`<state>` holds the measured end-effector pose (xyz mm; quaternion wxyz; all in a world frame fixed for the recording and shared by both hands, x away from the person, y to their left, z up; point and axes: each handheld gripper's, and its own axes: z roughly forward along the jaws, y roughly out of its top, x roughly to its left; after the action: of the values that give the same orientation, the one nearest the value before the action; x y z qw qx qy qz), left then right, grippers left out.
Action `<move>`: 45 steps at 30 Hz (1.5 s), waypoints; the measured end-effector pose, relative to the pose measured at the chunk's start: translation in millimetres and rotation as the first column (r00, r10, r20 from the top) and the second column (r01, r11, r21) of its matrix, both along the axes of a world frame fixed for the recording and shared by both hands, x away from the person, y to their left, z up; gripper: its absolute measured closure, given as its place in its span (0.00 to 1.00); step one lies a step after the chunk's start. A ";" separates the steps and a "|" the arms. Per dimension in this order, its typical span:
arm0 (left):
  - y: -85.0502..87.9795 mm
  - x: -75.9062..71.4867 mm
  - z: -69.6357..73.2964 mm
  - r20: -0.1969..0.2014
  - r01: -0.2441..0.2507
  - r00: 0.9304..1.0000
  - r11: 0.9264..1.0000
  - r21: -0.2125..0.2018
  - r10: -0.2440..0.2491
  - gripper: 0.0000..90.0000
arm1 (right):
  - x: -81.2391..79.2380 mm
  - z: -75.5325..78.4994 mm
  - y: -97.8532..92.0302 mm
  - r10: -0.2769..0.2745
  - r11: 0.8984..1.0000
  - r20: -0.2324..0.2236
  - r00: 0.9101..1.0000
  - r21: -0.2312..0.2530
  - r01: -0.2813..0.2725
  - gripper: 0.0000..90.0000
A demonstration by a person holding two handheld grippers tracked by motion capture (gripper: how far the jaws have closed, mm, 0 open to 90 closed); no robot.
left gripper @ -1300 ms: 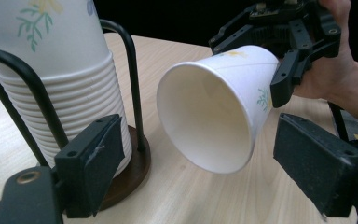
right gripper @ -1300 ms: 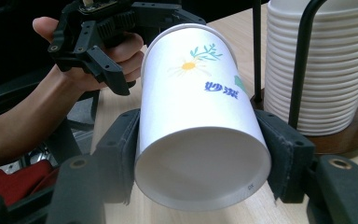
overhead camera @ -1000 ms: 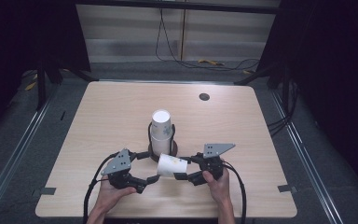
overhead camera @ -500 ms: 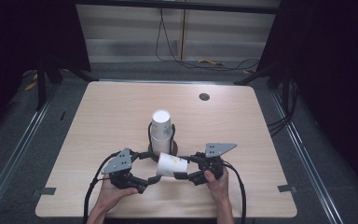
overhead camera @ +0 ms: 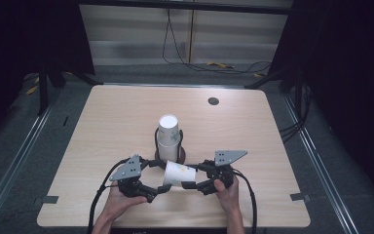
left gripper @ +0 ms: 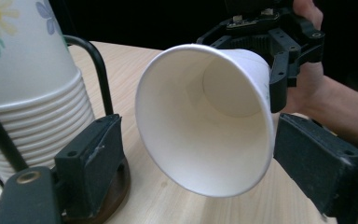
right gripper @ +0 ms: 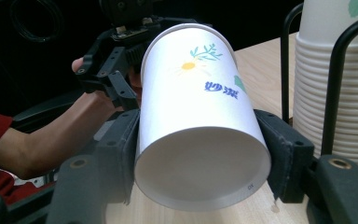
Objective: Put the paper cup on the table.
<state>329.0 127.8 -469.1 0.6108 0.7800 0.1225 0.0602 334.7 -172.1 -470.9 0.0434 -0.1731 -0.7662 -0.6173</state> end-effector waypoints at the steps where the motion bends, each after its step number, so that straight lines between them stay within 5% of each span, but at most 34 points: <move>1: -0.2 1.2 0.1 -0.004 0.002 1.000 1.000 -0.001 -0.002 0.17 | -0.2 0.1 -0.2 0.002 1.000 0.001 1.000 0.002 -0.002 0.40; 21: -5.5 6.2 -0.8 -0.024 0.083 0.996 0.997 -0.009 -0.083 0.24 | -0.3 0.1 3.8 0.031 0.999 0.009 0.999 -0.029 -0.031 0.41; 40: -2.6 9.0 0.7 -0.062 0.108 0.992 0.990 -0.095 -0.114 0.24 | 0.9 5.0 11.5 0.065 0.997 0.023 0.998 -0.045 -0.064 0.41; 45: -1.9 9.5 0.6 -0.061 0.124 0.990 0.988 -0.089 -0.130 0.28 | 0.1 2.8 9.4 0.076 0.996 0.025 0.997 -0.046 -0.074 0.41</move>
<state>338.5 125.9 -468.4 0.6417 0.7610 0.0952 -0.0102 334.8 -162.7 -468.1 0.0525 -0.1370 -0.7865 -0.5999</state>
